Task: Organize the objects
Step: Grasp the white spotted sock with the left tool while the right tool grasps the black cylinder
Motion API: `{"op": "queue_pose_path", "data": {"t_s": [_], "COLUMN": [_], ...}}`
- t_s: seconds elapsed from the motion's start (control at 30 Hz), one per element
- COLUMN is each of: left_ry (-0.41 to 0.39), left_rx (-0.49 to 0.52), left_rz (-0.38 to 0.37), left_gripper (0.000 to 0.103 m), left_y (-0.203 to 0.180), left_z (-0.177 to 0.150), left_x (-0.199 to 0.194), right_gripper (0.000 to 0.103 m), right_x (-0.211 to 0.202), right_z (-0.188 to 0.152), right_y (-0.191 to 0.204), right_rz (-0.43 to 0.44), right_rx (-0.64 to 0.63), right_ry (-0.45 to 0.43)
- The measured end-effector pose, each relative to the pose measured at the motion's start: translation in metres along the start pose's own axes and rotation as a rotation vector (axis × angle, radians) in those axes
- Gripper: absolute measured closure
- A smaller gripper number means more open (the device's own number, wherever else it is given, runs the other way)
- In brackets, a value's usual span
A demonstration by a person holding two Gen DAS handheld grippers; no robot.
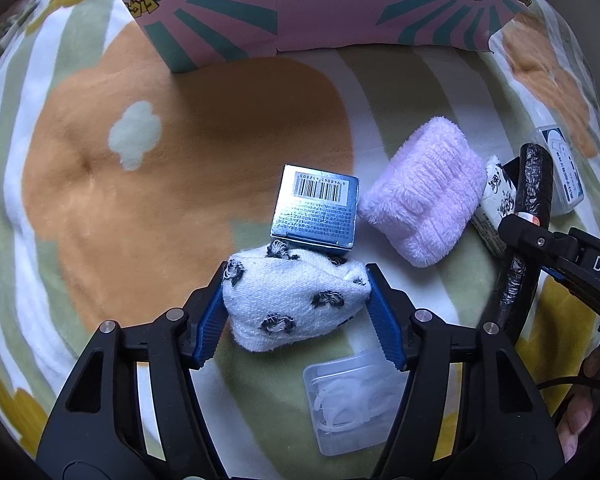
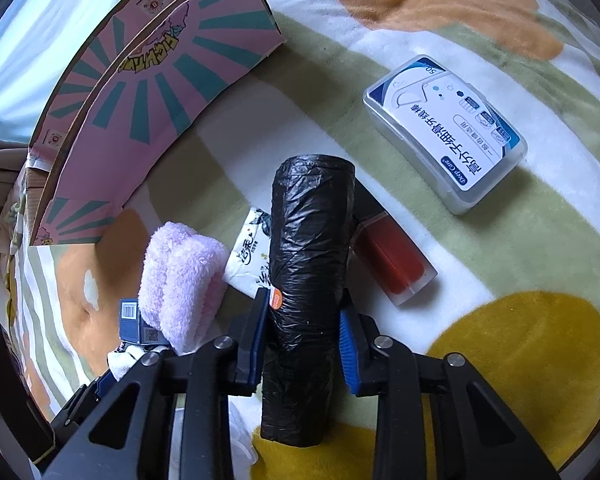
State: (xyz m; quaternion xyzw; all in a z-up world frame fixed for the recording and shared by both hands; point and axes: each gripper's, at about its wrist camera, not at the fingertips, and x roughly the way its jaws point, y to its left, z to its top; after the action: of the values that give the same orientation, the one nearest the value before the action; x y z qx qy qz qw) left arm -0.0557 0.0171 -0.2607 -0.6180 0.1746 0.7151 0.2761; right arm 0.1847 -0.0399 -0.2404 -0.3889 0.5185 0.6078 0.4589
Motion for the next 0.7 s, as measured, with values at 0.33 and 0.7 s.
{"op": "queue_pose_path", "data": {"t_s": [0.33,0.7], "left_ry": [-0.043,-0.138], "left_rx": [-0.035,-0.129], "left_rz": [-0.004,-0.006], "left_gripper": [0.043,0.043], "left_y": [0.005,-0.003], "left_z": [0.002,0.013], "left_x": [-0.038,-0.099], "right_gripper": [0.075,0.075], "right_x": [-0.020,-0.076], "right_z": [0.005,0.049], "right_y": [0.006,0.046], "right_rz": [0.015,0.030], "right_rx": [-0.049,-0.235], "right_ry": [-0.033,-0.087]}}
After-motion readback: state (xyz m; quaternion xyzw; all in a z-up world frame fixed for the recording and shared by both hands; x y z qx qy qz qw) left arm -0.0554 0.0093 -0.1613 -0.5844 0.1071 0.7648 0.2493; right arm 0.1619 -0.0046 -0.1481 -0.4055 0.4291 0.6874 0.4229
